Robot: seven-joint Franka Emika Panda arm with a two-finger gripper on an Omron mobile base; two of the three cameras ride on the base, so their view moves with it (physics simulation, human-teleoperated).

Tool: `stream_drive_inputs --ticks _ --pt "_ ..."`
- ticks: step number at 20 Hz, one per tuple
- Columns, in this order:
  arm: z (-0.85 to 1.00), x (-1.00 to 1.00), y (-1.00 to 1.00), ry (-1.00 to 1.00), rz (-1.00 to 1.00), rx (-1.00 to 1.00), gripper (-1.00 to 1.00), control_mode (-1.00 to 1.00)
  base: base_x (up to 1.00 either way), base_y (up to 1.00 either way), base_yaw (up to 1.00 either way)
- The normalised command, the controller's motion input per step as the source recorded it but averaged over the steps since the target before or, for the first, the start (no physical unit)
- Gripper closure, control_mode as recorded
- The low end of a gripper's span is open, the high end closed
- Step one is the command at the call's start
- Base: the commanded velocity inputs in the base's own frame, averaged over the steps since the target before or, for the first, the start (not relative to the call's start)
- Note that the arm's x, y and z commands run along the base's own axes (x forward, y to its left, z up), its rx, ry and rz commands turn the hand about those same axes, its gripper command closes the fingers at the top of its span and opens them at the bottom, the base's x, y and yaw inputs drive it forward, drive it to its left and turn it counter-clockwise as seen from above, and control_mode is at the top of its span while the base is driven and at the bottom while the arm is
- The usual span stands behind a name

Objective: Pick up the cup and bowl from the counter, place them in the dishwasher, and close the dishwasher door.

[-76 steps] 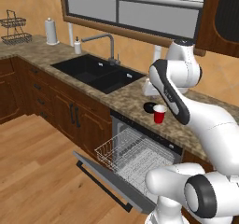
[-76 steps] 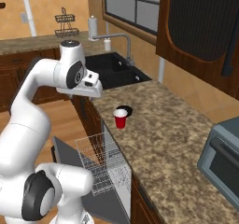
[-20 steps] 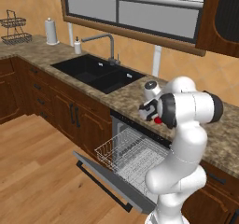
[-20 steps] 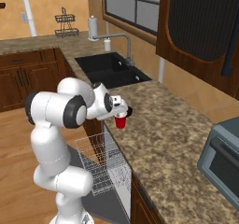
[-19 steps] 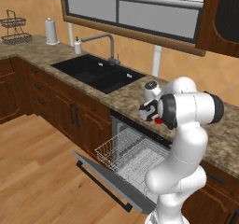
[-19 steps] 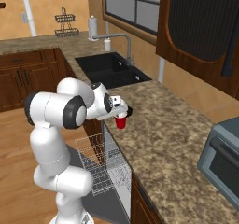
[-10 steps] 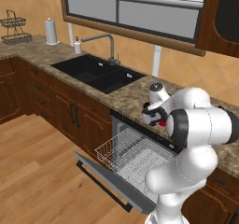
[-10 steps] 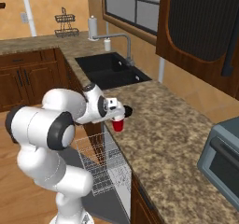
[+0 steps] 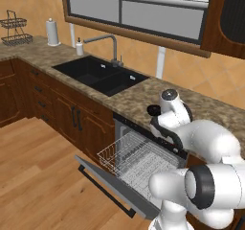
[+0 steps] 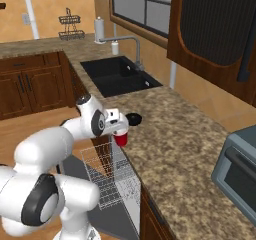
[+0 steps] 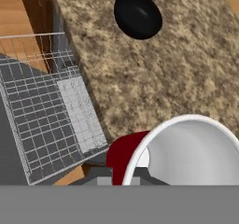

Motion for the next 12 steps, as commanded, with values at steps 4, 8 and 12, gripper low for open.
stream_drive_inputs --ticks 4,8,12 --pt "0.19 -0.50 0.08 0.00 0.00 0.00 1.00 -1.00 0.00 0.00 0.00" --pt "0.41 -0.44 0.17 0.00 0.00 0.00 1.00 -1.00 0.00 0.00 0.00" --pt "0.50 -0.38 0.43 0.00 0.00 0.00 1.00 -1.00 0.00 0.00 0.00"
